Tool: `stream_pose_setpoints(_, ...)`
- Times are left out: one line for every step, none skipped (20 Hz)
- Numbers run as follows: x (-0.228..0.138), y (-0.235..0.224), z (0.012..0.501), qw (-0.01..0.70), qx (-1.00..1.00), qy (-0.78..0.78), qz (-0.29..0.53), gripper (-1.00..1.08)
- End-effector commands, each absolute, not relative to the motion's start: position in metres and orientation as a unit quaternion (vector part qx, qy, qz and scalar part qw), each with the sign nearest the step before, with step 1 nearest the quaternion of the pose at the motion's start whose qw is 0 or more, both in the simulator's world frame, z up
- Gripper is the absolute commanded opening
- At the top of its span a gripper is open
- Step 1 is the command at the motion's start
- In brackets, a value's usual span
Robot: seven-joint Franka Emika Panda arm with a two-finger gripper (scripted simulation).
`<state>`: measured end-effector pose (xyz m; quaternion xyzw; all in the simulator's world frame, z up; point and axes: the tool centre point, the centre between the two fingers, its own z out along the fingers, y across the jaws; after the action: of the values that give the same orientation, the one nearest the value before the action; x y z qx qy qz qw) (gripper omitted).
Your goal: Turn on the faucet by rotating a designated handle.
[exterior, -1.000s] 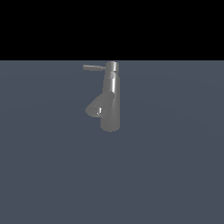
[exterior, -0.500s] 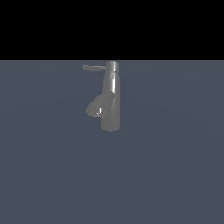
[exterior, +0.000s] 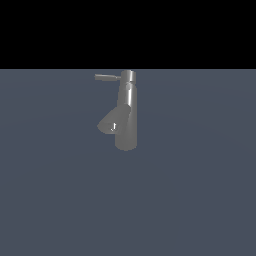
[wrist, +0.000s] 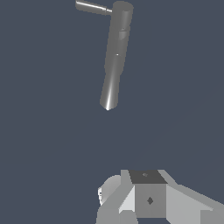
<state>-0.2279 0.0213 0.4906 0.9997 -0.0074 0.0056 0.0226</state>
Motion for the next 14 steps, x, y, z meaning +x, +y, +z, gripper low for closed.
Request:
stream_pose_setpoints(-0.220,0.022,0.491,0.024,0.999,-0.023,0.005,-1.00)
stream_pose_setpoints(-0.217,0.023,0.491,0.025,0.999,-0.030,0.005,-1.00)
stream_pose_setpoints(-0.213,0.023,0.491,0.025,0.999,-0.038,0.005,-1.00)
stream_pose_setpoints(-0.208,0.024,0.491,0.026,0.999,-0.047,0.005,-1.00)
stream_pose_setpoints(-0.204,0.025,0.491,0.027,0.998,-0.056,0.005,-1.00)
stream_pose_setpoints(-0.199,0.026,0.491,0.027,0.997,-0.065,0.005,-1.00)
stream_pose_setpoints(-0.194,0.026,0.490,0.028,0.997,-0.075,0.005,-1.00)
stream_pose_setpoints(-0.188,0.027,0.490,0.029,0.996,-0.086,0.005,-1.00)
stream_pose_setpoints(-0.182,0.028,0.490,0.030,0.995,-0.097,0.005,-1.00)
stream_pose_setpoints(-0.176,0.029,0.489,0.030,0.994,-0.109,0.005,-1.00)
stream_pose_setpoints(-0.170,0.030,0.488,0.031,0.992,-0.120,0.005,-1.00)
stream_pose_setpoints(-0.164,0.031,0.487,0.032,0.991,-0.132,0.005,-1.00)
stream_pose_setpoints(-0.158,0.032,0.486,0.032,0.989,-0.143,0.005,-1.00)
stream_pose_setpoints(-0.152,0.033,0.485,0.033,0.987,-0.154,0.005,-1.00)
